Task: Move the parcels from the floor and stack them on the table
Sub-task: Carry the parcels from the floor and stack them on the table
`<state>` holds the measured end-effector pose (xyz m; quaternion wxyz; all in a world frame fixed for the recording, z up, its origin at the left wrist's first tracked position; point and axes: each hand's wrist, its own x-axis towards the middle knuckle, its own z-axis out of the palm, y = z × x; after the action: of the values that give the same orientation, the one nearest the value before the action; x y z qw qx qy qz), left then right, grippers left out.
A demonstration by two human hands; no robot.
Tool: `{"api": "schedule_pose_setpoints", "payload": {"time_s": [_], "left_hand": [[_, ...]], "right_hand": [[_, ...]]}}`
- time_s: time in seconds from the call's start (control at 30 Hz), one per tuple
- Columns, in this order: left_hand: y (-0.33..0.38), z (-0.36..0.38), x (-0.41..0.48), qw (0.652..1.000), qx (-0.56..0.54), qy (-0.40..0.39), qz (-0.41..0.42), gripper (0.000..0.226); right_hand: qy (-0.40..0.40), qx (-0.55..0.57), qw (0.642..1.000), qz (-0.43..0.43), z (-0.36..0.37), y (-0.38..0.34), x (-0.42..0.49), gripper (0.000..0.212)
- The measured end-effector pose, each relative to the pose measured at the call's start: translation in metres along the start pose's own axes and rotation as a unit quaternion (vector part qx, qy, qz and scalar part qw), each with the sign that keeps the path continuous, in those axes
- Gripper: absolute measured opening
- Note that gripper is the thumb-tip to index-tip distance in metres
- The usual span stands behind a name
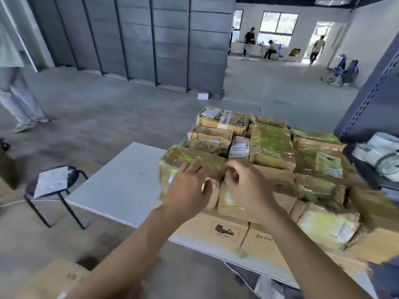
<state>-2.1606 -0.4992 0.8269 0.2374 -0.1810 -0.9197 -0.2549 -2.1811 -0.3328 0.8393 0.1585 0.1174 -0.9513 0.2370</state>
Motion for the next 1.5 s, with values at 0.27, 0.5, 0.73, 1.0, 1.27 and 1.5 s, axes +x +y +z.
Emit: {"api": "schedule_pose_setpoints", "payload": {"time_s": [0.27, 0.5, 0.73, 1.0, 1.27, 1.5], "left_hand": [[-0.137, -0.103, -0.144, 0.99, 0.012, 0.005, -0.138, 0.025], [-0.243, -0.165, -0.266, 0.947, 0.008, -0.046, -0.318, 0.024], [-0.325, -0.166, -0.349, 0.878, -0.007, -0.09, -0.47, 0.022], [-0.429, -0.087, -0.426, 0.777, -0.053, -0.175, -0.602, 0.021], [-0.558, 0.075, -0.557, 0.649, -0.118, -0.307, -0.686, 0.06], [-0.615, 0.159, -0.648, 0.556, -0.177, -0.409, -0.702, 0.063]], "right_hand": [[-0.121, 0.184, 0.975, 0.016, 0.14, -0.159, -0.059, 0.021], [-0.302, 0.211, 0.927, 0.069, 0.269, -0.248, -0.122, 0.022], [-0.438, 0.218, 0.866, 0.1, 0.374, -0.292, -0.14, 0.019], [-0.559, 0.182, 0.792, 0.167, 0.519, -0.286, -0.169, 0.027], [-0.57, 0.125, 0.758, 0.292, 0.698, -0.25, -0.264, 0.035], [-0.572, 0.143, 0.737, 0.33, 0.804, -0.239, -0.346, 0.041]]}}
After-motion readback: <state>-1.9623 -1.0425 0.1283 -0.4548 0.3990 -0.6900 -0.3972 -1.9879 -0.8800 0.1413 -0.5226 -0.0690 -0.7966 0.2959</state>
